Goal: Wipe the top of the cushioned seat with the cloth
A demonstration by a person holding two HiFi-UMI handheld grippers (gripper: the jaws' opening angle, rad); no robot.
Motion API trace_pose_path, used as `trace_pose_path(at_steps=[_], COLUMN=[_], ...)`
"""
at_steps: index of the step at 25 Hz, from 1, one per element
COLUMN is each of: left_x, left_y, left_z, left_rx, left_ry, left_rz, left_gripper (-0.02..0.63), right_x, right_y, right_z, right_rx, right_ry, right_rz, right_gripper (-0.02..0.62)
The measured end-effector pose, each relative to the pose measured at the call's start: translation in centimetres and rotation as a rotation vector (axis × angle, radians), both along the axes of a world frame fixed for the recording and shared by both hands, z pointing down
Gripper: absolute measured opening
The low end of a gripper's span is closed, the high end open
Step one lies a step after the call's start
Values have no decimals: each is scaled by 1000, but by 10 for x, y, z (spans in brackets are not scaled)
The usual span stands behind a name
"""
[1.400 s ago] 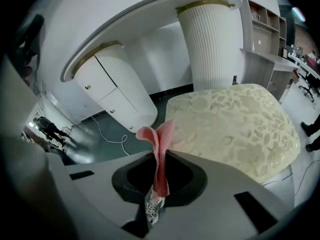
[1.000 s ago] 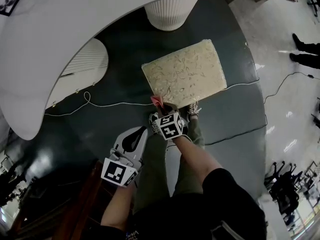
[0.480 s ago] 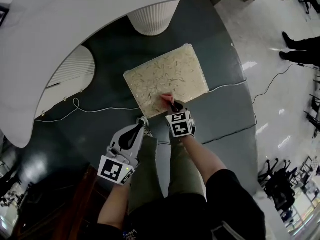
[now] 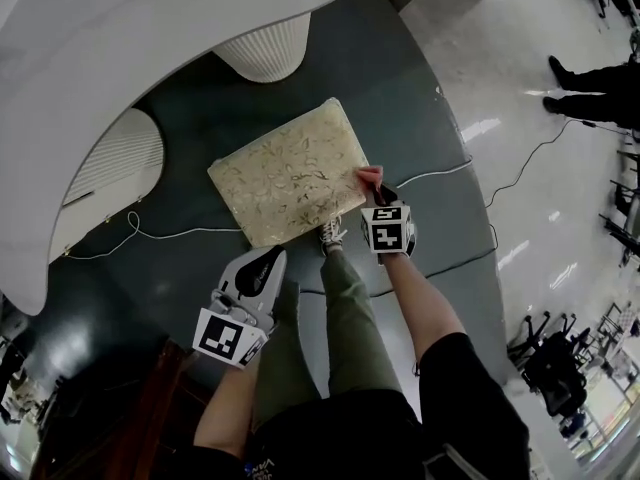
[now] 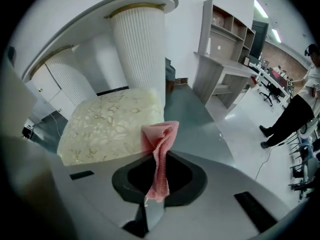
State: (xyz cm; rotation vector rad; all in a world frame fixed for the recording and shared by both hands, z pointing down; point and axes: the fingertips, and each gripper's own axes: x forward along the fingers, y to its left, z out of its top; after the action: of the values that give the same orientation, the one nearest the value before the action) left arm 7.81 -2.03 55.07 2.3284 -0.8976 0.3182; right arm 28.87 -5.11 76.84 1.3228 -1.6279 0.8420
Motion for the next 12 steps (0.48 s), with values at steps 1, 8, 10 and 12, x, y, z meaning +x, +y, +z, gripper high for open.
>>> trace_pose_path(at_steps=[1, 8, 10, 12], left_x=[6, 36, 39, 39], left_y=[-3, -10, -12, -14], left_z=[-1, 0, -2, -7], left_rx=[5, 6, 11, 19], left_ry=[3, 19, 22, 24], left_rz=[-2, -17, -24, -31], left_gripper=[18, 18, 18, 18], right_x=[12, 60, 58, 51], right_y=[-3, -5, -5, -5], right_z=[1, 4, -1, -9], right_rx=[-4, -49, -41, -30], right_ry=[18, 80, 68, 41], right_rz=[8, 20, 11, 17], right_gripper=[28, 28, 28, 28])
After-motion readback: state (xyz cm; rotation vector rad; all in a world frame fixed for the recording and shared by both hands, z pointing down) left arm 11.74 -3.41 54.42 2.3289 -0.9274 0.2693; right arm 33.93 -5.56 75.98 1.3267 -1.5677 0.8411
